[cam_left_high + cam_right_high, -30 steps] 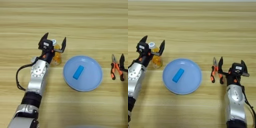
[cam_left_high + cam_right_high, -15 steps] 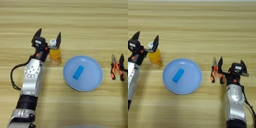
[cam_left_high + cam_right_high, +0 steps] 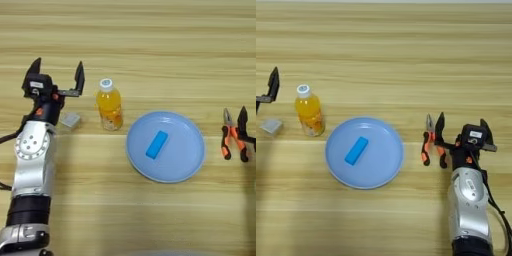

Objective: Move the objects on the table

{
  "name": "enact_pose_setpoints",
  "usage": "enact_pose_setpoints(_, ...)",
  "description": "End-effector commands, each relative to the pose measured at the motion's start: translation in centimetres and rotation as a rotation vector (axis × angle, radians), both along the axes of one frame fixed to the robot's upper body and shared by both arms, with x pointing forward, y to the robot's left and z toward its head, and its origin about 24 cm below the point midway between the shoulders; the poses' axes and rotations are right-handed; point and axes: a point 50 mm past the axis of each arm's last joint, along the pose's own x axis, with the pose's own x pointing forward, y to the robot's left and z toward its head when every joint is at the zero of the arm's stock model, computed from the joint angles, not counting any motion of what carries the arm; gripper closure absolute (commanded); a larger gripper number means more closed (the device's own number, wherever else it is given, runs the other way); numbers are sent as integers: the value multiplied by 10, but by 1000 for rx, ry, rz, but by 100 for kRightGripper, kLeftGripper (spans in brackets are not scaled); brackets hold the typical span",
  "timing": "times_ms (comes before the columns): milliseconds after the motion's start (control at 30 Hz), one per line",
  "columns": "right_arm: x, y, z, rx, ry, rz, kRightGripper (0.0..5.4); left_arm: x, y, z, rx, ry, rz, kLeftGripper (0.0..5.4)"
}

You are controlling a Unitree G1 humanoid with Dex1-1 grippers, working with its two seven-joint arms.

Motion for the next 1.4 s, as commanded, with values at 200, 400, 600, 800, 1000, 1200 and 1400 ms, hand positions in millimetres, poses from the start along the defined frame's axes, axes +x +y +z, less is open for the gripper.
enact_pose_setpoints(200, 2, 0, 1, -3, -2, 9, 0, -1, 23, -33, 23, 141, 100, 1)
enact_pose_setpoints(400, 2, 0, 1, -5, -2, 9, 0, 2, 25, -52, 26, 207, 111, 1)
enact_pose_setpoints(600, 1, 0, 1, -5, -1, 9, 0, 5, 21, -65, 25, 251, 82, 1)
enact_pose_setpoints(800, 1, 0, 1, -5, 0, 9, 0, 5, 17, -76, 18, 289, 56, 1)
enact_pose_setpoints(1000, 1, 0, 0, -5, 1, 9, 0, 5, 14, -82, 14, 306, 36, 1)
enact_pose_setpoints(1200, 1, 0, 0, -5, 2, 9, 0, 5, 13, -92, 29, 356, 34, 1)
enact_pose_setpoints(1400, 0, -1, 0, -5, 2, 7, 0, 5, 10, -102, 60, 409, 24, 1)
